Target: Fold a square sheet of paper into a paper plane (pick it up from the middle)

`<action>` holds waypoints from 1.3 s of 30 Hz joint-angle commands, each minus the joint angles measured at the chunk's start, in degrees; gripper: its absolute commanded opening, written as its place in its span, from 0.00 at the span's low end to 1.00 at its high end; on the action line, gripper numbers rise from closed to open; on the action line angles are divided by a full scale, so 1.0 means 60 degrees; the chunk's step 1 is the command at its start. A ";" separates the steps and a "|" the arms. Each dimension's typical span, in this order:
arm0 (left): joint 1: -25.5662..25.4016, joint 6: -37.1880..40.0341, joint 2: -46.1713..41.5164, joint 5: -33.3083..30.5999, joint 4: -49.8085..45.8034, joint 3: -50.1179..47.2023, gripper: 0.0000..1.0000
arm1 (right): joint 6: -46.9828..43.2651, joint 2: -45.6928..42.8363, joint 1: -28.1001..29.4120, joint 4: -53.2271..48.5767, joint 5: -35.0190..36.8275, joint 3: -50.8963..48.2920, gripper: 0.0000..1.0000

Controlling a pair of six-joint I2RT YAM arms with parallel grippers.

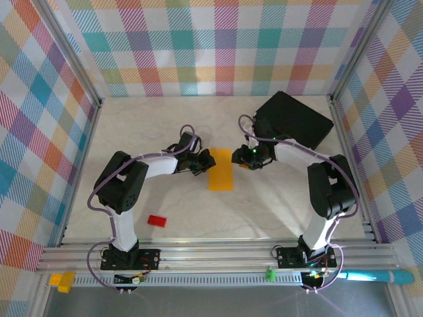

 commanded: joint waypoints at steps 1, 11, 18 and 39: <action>0.0205 0.0686 0.0305 0.0052 -0.0749 0.0659 0.01 | 0.0631 -0.0128 -0.0003 0.0218 -0.0409 -0.0633 0.41; 0.0533 0.0993 0.1336 0.0517 -0.1034 0.1420 0.01 | 0.1448 -0.0064 0.0002 0.0928 -0.1417 -0.1461 0.43; 0.0533 0.0838 0.1463 0.0190 -0.1375 0.1345 0.01 | 0.1887 0.0011 0.0046 0.1253 -0.1889 -0.1909 0.42; 0.0540 0.0430 0.1467 -0.0405 -0.1515 0.0950 0.00 | 0.1866 0.0491 0.0424 0.1287 -0.2205 -0.2101 0.36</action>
